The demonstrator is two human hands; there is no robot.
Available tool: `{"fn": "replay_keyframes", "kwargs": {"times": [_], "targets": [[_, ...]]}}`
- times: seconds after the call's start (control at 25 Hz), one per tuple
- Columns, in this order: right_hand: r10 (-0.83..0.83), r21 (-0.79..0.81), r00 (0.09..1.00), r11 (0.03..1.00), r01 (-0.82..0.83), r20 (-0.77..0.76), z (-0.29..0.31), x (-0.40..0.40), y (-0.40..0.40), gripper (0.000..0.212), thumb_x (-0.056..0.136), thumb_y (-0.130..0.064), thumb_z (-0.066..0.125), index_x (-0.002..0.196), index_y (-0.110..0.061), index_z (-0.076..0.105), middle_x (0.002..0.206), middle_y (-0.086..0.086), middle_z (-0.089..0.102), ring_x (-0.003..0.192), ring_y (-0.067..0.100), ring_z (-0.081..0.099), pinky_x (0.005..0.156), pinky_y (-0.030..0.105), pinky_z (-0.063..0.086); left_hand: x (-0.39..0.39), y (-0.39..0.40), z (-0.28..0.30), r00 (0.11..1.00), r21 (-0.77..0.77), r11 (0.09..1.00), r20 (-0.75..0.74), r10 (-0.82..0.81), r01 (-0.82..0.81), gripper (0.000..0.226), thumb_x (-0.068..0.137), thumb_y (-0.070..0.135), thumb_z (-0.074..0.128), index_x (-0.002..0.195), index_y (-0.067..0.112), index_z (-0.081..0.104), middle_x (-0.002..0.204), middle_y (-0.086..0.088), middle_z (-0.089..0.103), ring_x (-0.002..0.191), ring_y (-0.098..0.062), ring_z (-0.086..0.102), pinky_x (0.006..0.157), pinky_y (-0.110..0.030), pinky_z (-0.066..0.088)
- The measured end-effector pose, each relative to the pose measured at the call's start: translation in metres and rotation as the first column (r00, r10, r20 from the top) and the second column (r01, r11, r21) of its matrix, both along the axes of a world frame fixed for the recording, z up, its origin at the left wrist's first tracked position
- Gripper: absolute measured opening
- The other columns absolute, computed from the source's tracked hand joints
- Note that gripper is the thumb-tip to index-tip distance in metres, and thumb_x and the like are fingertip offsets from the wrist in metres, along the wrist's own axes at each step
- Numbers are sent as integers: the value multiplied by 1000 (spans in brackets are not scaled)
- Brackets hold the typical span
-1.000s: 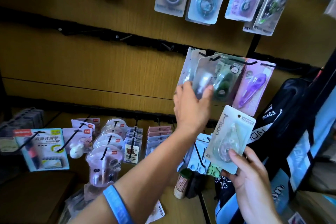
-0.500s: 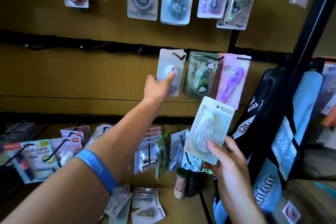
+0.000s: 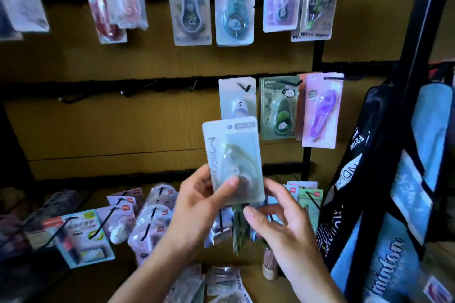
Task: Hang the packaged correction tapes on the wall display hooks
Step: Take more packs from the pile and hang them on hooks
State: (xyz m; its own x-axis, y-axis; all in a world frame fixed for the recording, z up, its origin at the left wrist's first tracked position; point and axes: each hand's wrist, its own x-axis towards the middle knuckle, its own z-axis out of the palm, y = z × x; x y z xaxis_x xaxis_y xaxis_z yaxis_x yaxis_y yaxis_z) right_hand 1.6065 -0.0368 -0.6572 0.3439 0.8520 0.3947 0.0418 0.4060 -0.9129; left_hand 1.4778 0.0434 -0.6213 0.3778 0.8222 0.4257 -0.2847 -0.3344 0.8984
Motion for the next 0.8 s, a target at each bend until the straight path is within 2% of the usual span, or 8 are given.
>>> {"fn": "replay_keyframes", "kwargs": {"times": [0.08, 0.16, 0.28, 0.36, 0.56, 0.72, 0.8], "targets": [[-2, -25, 1000, 1000, 2, 21, 2, -6, 2, 41, 75, -28, 76, 113, -35, 65, 100, -15, 70, 76, 4, 64, 64, 24, 54, -11, 12, 29, 996, 50, 996, 43, 75, -77, 26, 84, 14, 66, 109, 7, 69, 102, -8, 77, 93, -19, 74, 78, -28, 59], [-71, -54, 997, 996, 73, 27, -4, -5, 9, 30, 83, -20, 77, 107, -34, 66, 101, -16, 69, 77, 8, 65, 65, 29, 55, -20, 24, 55, 995, 36, 994, 19, 100, -101, 23, 89, 13, 66, 111, 8, 69, 104, -9, 77, 96, -24, 73, 81, -31, 59], [-153, -134, 986, 980, 145, -58, -14, -2, 15, 17, 88, -13, 69, 98, -27, 70, 89, -10, 71, 74, 16, 66, 62, 38, 52, -27, 31, 63, 983, 58, 981, -23, 185, -183, 20, 92, 12, 66, 111, 9, 69, 103, -8, 77, 96, -25, 74, 81, -32, 60], [-164, -169, 984, 974, 149, -75, -16, -3, 16, 14, 89, -11, 68, 94, -24, 71, 82, -11, 71, 71, 13, 65, 60, 36, 50, -33, 30, 55, 971, 86, 967, -13, 240, -238, 17, 92, 12, 67, 109, 11, 69, 101, -6, 77, 93, -21, 74, 78, -30, 61], [-106, -251, 994, 962, 108, 22, -20, -9, 18, 15, 89, -8, 67, 85, -22, 71, 82, -8, 71, 73, 12, 65, 66, 30, 50, -45, 32, 43, 963, -6, 967, -95, 252, -254, 16, 93, 16, 66, 109, 14, 68, 99, -2, 78, 95, -21, 74, 79, -33, 61], [-60, -313, 997, 947, 72, 48, -22, -14, 19, 11, 89, -13, 69, 86, -24, 70, 82, -7, 71, 73, 14, 65, 65, 32, 52, -43, 28, 50, 979, 128, 972, -34, 202, -197, 21, 94, 12, 64, 114, 11, 66, 108, -7, 75, 98, -21, 72, 83, -32, 60], [-48, -327, 998, 943, 60, 45, -22, -15, 19, 10, 89, -14, 68, 88, -24, 69, 84, -6, 70, 73, 13, 65, 62, 29, 53, -41, 30, 55, 980, 122, 974, -46, 195, -189, 20, 94, 13, 64, 114, 10, 66, 107, -8, 75, 98, -23, 72, 81, -31, 60]]}}
